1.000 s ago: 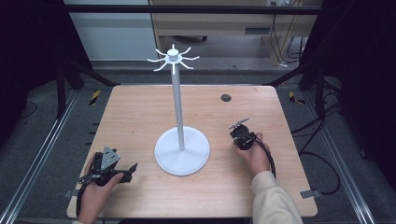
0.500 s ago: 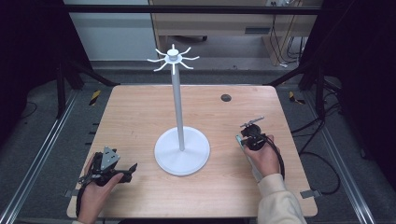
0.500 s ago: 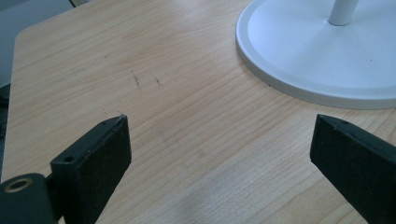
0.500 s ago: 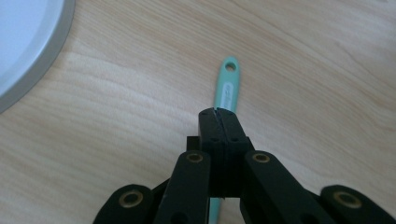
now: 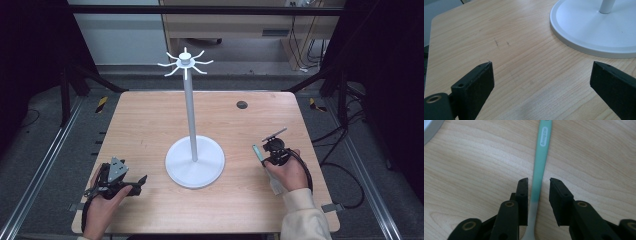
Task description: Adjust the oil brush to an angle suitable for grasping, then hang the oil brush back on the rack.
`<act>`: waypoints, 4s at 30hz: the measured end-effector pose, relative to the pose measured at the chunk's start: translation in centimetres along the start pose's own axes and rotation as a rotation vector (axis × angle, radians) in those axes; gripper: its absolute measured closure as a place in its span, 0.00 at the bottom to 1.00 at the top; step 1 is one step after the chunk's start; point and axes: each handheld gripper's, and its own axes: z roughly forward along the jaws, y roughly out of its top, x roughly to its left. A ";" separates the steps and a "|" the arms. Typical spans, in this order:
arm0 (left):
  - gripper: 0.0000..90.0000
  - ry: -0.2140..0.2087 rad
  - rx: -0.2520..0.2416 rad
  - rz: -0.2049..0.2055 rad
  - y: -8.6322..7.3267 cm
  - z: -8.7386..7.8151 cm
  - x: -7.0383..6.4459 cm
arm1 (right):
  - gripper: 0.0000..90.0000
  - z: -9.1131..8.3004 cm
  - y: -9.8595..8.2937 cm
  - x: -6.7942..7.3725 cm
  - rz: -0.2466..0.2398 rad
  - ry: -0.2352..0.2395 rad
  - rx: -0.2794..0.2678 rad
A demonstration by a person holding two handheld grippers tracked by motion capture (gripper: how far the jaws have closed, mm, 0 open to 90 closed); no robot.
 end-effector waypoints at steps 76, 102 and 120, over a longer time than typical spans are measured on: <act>0.05 0.015 -0.010 -0.009 -0.1 -0.2 0.3 | 0.92 -10.4 4.5 2.5 -0.026 0.203 -0.507; 0.05 0.013 -0.017 -0.012 0.0 -0.2 0.3 | 0.92 -14.4 4.1 5.2 -0.104 0.163 -0.732; 0.05 0.009 -0.017 -0.005 0.0 -0.2 0.2 | 0.92 -17.9 3.4 6.8 -0.151 0.170 -0.875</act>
